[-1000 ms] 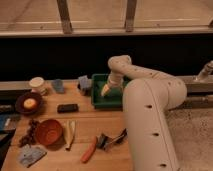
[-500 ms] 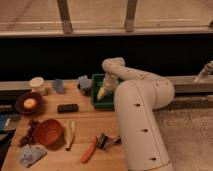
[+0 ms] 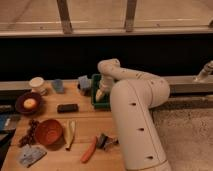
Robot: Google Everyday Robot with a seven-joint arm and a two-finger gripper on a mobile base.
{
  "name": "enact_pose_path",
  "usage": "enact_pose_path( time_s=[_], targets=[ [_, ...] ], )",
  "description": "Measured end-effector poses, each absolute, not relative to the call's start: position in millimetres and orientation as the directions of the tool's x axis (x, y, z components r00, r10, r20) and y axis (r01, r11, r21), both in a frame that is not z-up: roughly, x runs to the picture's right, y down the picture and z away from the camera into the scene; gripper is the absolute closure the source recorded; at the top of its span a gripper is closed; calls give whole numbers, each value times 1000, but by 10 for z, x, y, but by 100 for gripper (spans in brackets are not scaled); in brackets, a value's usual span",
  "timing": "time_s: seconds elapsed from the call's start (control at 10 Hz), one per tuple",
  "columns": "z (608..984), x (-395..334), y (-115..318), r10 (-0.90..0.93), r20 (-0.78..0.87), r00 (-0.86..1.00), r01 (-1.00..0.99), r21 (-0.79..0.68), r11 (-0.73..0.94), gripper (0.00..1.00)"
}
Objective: Place fork in plastic cup
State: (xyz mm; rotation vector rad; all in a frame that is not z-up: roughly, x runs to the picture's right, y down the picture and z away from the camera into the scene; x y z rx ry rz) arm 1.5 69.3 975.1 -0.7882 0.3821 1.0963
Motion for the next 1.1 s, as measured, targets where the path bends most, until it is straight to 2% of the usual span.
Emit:
enact_pose_path(
  time_s=[0.4, 0.6, 1.1],
  targets=[
    [9711, -38, 662, 644, -629, 434, -895, -384, 228, 84],
    [9685, -48, 656, 637, -633, 440, -893, -385, 234, 98],
    [9701, -54, 668, 636, -627, 450, -888, -392, 241, 100]
  ],
)
